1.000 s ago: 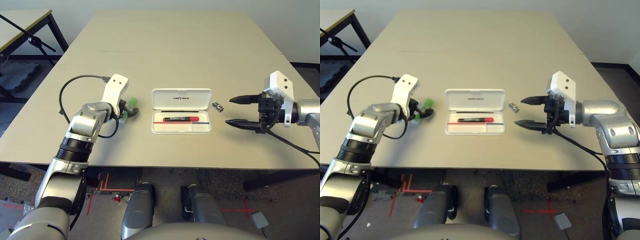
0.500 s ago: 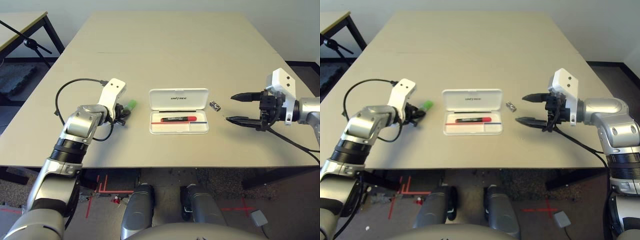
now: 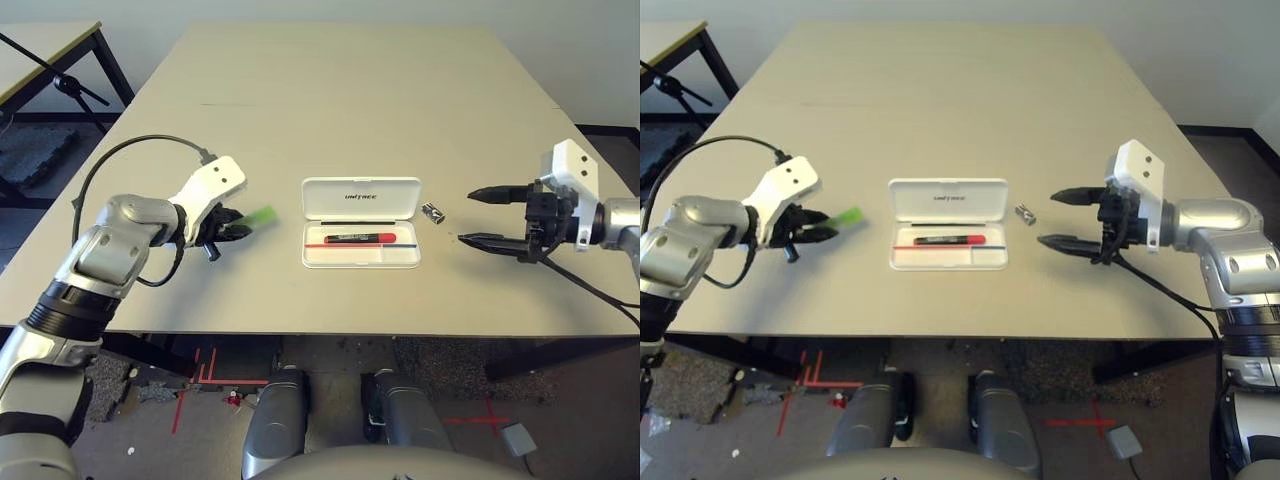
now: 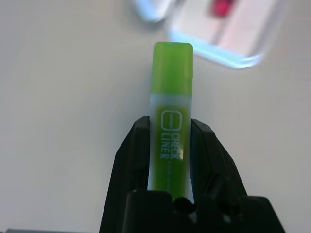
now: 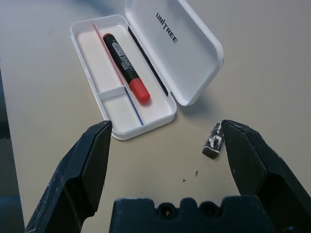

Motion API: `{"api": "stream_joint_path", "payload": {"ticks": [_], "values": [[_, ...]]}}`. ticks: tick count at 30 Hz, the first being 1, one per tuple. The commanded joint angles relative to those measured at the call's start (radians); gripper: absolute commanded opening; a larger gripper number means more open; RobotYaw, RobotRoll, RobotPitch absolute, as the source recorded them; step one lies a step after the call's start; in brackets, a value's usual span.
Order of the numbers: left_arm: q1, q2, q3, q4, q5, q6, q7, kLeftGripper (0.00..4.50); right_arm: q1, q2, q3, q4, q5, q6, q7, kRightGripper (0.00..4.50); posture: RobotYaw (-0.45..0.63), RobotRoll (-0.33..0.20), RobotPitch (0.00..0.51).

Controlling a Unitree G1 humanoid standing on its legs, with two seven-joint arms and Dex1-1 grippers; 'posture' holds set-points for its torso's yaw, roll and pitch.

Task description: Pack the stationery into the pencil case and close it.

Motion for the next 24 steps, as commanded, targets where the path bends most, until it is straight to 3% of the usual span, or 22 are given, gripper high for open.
{"api": "stream_joint_path", "payload": {"ticks": [1, 11, 24], "values": [[-0.043, -0.060, -0.058, -0.043, -0.003, 0.009, -0.037, 1.09, 0.018, -0.007, -0.022, 0.000, 0.009, -0.013, 0.002, 4.50, 0.22, 0.000, 0.086], [-0.140, -0.264, -0.178, 0.055, 0.056, -0.059, -0.035, 1.09, 0.070, -0.012, -0.051, -0.045, 0.019, -0.004, -0.014, 4.50, 0.18, 0.000, 0.088], [-0.167, -0.340, -0.220, 0.182, 0.121, -0.159, -0.051, 1.09, 0.146, -0.035, -0.099, -0.119, 0.047, 0.026, -0.056, 4.50, 0.13, 0.000, 0.094]]}}
